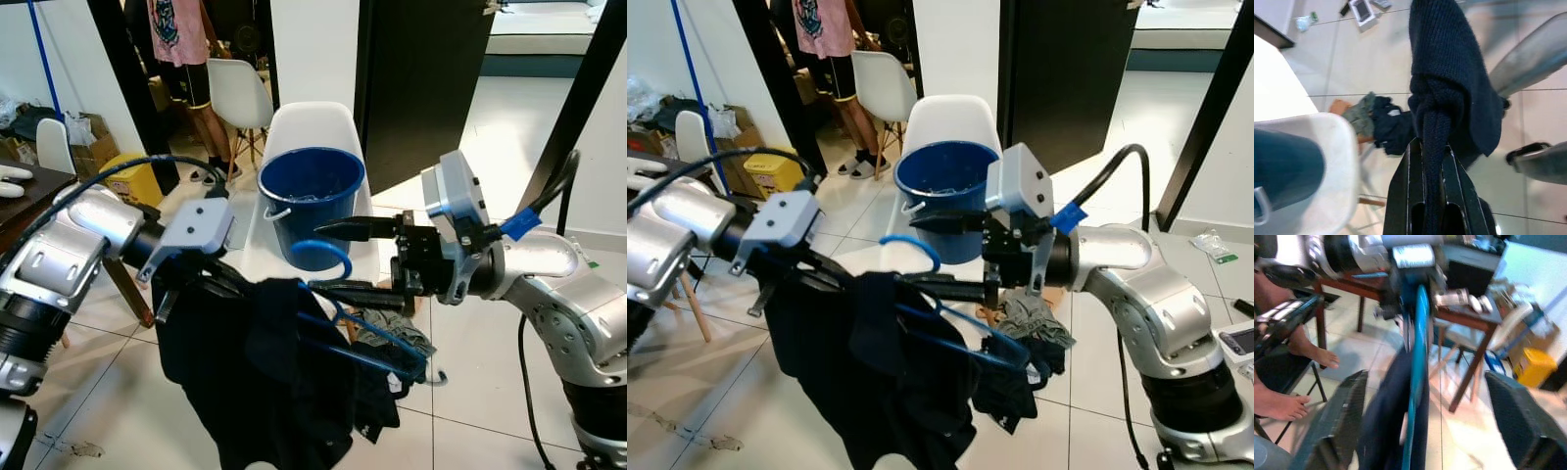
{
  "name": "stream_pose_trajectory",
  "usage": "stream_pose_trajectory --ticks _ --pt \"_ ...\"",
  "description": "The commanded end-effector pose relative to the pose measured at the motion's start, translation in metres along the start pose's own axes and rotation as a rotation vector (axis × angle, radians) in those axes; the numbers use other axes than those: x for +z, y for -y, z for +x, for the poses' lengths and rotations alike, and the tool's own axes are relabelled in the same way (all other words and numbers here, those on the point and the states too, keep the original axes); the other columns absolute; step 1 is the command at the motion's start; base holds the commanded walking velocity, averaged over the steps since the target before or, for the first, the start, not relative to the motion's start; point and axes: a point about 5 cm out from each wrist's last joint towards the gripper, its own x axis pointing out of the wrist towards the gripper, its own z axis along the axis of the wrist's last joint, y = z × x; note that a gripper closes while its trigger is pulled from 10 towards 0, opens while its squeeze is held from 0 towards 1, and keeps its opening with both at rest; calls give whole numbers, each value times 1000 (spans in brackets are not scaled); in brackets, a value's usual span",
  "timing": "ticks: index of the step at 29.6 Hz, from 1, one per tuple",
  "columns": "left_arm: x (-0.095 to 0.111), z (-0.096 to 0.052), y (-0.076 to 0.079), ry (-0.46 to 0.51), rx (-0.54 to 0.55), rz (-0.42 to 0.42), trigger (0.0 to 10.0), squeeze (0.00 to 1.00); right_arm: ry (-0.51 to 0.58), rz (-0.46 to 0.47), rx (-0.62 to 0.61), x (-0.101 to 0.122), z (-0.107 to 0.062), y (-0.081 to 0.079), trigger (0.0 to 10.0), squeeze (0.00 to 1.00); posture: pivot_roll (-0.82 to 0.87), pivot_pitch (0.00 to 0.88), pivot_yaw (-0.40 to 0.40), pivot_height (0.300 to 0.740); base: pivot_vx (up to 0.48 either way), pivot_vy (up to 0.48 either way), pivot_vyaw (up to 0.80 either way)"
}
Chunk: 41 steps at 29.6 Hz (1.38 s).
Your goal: Hang hanger
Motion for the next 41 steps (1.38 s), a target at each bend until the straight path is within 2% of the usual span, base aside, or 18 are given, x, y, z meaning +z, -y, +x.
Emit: stream_pose_trajectory --ticks 1,2,4,5,7,8,10,11,12,13,16,20,22,25,27,36,37,41 --pt "1 -16 -6 -24 66 17 0 0 -34 8 -33 -6 -12 2 10000 1000 -45 0 68 740 0 0 0" --pt "1 -27 -10 -45 108 21 0 0 -97 30 -78 -15 -30 3 10000 1000 -45 0 67 740 0 0 0" --pt "1 -27 -10 -45 108 21 0 0 -97 30 -78 -15 -30 3 10000 1000 -45 0 67 740 0 0 0" --pt "2 -37 -13 -51 149 24 0 0 -159 58 -131 -23 -48 3 10000 1000 -47 0 68 740 0 0 0" --pt "2 -37 -13 -51 149 24 0 0 -159 58 -131 -23 -48 3 10000 1000 -47 0 68 740 0 0 0" --pt "5 -53 -15 -44 195 23 0 0 -184 104 -206 -29 -69 5 10000 0 -67 0 80 740 0 0 0" --pt "5 -53 -15 -44 195 23 0 0 -184 104 -206 -29 -69 5 10000 0 -67 0 80 740 0 0 0" --pt "9 -70 -18 -40 253 29 0 0 -191 158 -277 -36 -87 5 10000 0 -64 0 79 740 0 0 0" --pt "9 -70 -18 -40 253 29 0 0 -191 158 -277 -36 -87 5 10000 0 -64 0 79 740 0 0 0" --pt "14 -84 -22 -37 306 42 0 0 -189 211 -350 -45 -99 5 10000 0 -57 0 72 740 0 0 0" --pt "23 -98 -28 -31 366 78 0 0 -163 318 -407 -63 -107 0 10000 0 -48 0 69 740 0 0 0" --pt "27 -100 -30 -17 375 93 0 0 -147 361 -400 -70 -105 -4 10000 0 -48 0 69 740 0 0 0" --pt "45 -90 -35 82 361 149 0 0 -102 442 -381 -85 -90 -9 10000 0 -39 0 60 740 0 0 0" --pt "52 -85 -37 128 346 170 0 0 -80 463 -385 -89 -84 -8 10000 0 -38 0 59 740 0 0 0" --pt "61 -81 -38 202 311 192 0 0 40 493 -374 -84 -68 -3 10000 0 -47 0 63 740 0 0 0" --pt "62 -79 -38 231 265 195 0 0 209 505 -346 -68 -52 5 10000 0 -51 0 66 740 0 0 0" --pt "62 -79 -38 240 241 198 0 0 266 518 -338 -60 -41 9 10000 0 -54 0 72 740 0 0 0" --pt "64 -78 -37 248 237 200 0 0 239 526 -356 -60 -34 12 10000 0 -56 0 74 740 0 0 0"
